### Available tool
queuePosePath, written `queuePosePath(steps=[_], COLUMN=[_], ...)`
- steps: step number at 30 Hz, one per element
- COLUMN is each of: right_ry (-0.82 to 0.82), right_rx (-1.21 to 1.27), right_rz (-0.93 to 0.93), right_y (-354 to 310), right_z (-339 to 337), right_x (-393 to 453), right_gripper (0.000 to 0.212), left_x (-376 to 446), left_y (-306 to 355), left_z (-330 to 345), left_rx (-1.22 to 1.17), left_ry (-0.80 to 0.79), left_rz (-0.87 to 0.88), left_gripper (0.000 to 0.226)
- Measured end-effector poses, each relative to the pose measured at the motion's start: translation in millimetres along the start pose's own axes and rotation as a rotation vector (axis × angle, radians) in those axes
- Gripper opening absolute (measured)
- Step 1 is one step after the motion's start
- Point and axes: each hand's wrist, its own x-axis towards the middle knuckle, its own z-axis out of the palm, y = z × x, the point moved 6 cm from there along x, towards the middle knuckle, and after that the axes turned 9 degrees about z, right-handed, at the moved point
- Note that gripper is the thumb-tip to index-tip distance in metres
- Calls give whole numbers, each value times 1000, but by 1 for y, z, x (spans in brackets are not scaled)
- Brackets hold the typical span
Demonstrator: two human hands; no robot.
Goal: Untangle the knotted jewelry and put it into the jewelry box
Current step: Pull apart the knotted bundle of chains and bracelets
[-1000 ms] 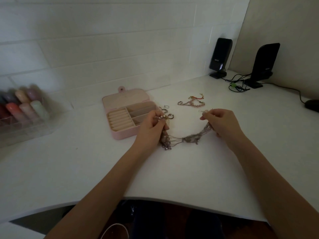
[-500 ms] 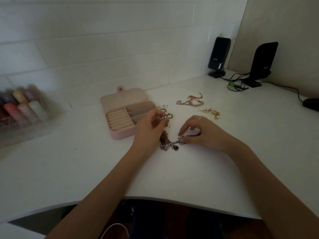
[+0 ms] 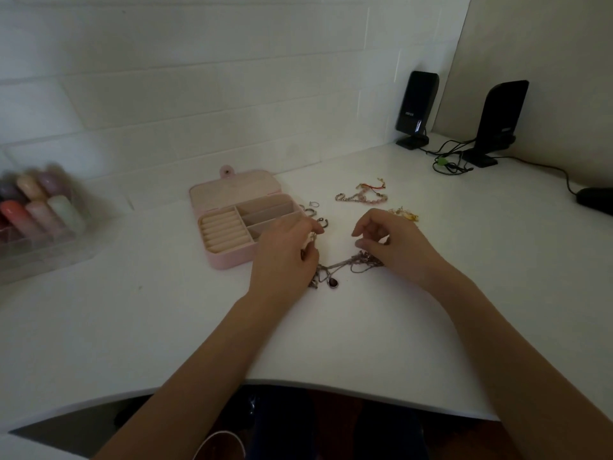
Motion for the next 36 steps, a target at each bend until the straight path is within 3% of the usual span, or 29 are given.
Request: queuePosePath(steps=[2, 5, 11, 18, 22, 26, 30, 36], right_ry=[-60, -163, -121, 47, 19, -8, 7, 20], right_rx=[-8, -226, -308, 114, 456, 545, 481, 428], right_rz=[12, 18, 25, 93, 151, 180, 153, 163], right_y=[0, 6, 8, 5, 7, 9, 8, 12], right_z=[2, 12, 8, -9, -10, -10, -12, -13], right_x=[-1, 0, 1, 4, 3, 2, 3, 5], right_gripper=[14, 18, 11, 10, 9, 8, 4, 6], left_x=[-1, -1, -3, -4, -4, -4, -7, -8], left_y=[2, 4, 8, 3, 4, -2, -10, -18], left_z=[2, 7, 21, 24, 24, 23, 21, 25], left_rx=[-4, -28, -49, -88, -141, -278, -466, -665], left_ry=[-5, -79, -260, -303, -297, -269, -187, -94], left_rz=[22, 47, 95, 41, 43, -90, -340, -495], left_gripper=[24, 21, 24, 34, 25, 13, 33, 38])
